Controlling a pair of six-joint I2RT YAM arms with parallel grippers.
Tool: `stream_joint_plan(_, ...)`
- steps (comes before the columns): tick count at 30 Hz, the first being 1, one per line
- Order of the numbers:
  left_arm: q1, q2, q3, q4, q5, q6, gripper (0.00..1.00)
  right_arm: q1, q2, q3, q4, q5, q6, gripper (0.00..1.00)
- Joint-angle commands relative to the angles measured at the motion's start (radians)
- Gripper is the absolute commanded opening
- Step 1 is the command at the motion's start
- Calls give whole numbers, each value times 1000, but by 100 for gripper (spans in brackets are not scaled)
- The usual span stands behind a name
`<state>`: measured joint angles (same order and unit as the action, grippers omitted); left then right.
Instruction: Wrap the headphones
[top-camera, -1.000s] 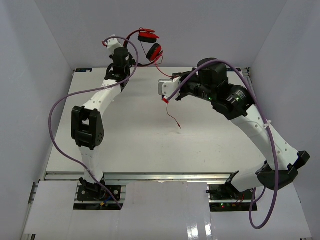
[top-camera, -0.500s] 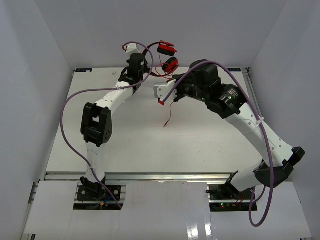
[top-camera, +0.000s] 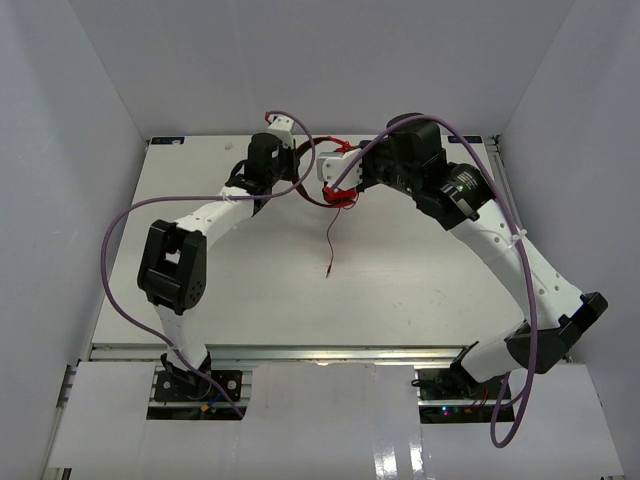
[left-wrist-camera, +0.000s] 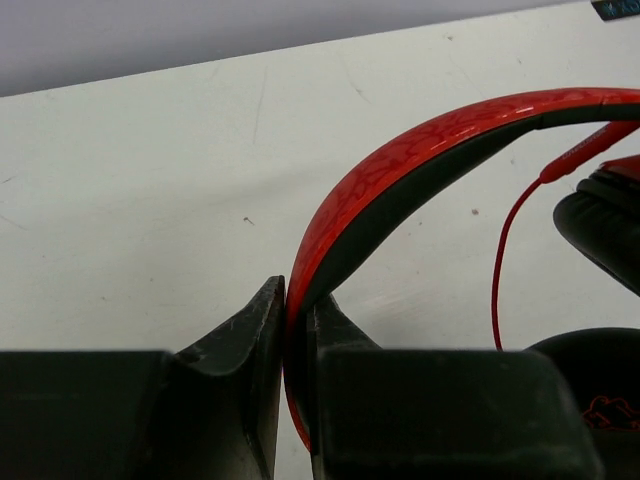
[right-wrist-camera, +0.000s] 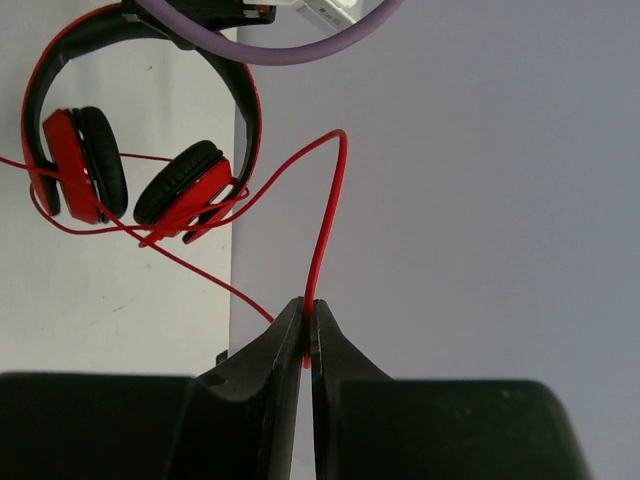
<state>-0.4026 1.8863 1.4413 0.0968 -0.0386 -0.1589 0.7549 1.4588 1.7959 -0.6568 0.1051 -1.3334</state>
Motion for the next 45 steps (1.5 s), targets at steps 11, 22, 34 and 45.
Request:
stream_joint_plan(11,31,-135,-72,272,-102,-189,0,-19,-64,62,-232,-566,-7,11)
stream_joint_plan(22,41,-161,-101,195,-245,-856,0,-15,-92,16,-250,-643,35,11)
stream_joint_plan(34,13,-213,-216,170,-173,-869,0,13,-12,142,-196,-280,-108,11)
stream_joint_plan(45,-38,-95,-123,167,-67,-683,0,11,48,143,-242,-187,-368,11)
